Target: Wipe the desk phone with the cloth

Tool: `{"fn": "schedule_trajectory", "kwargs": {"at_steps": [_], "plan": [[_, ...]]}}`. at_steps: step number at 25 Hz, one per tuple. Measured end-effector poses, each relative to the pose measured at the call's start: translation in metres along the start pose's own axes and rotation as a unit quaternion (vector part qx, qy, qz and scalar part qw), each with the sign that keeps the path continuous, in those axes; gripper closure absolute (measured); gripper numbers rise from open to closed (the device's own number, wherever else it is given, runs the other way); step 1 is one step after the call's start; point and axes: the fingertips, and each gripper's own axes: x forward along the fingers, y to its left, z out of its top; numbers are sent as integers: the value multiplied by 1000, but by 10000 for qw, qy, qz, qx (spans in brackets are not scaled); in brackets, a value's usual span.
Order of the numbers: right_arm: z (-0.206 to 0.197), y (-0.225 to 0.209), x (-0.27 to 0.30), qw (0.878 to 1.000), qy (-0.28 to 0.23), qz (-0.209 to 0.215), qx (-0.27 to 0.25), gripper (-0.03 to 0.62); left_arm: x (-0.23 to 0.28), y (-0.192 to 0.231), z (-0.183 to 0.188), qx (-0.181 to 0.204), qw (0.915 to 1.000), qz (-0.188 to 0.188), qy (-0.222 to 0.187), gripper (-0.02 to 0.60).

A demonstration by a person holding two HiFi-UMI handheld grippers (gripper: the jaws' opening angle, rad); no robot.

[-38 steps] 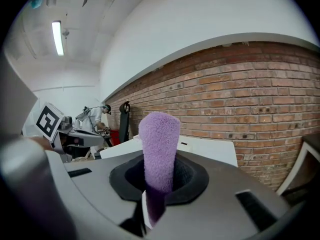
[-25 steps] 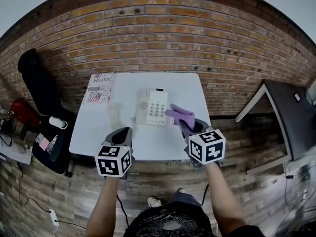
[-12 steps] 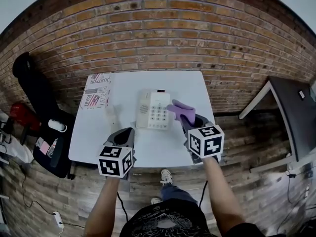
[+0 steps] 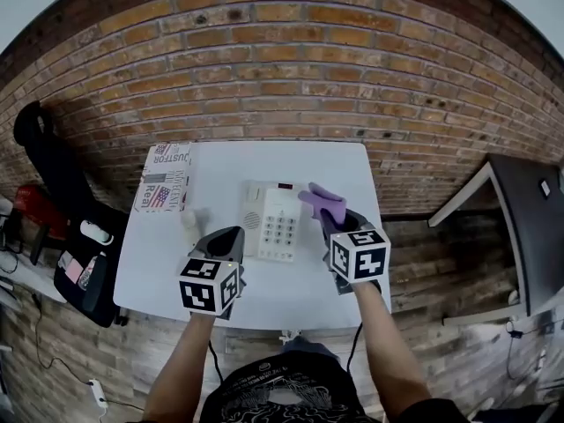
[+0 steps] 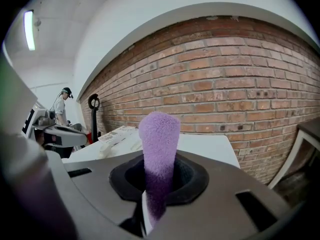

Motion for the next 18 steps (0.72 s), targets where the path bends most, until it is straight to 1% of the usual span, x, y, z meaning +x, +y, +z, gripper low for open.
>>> {"fn": "schedule_trajectory", "kwargs": {"at_steps": [5,10,13,15,18], "plan": [[0,-19,35,9999,106,30,55,549,28,5,7,-54,9999,87,11,575],[-3,-35,67,9990,67,29,439,549,50,9,8,-83,9998,167,115,575],[-8,-42,84,9983,93,3,573,549,60,13,6,-142,9994,257,160,575],[-12,-43,95,9978,137,53,643,549,66,15,4,-169,9991,322,195,575],[-17,-41,108,9966,201,233,770,549,72,16,-1,-187,9988,383,256,575]]}}
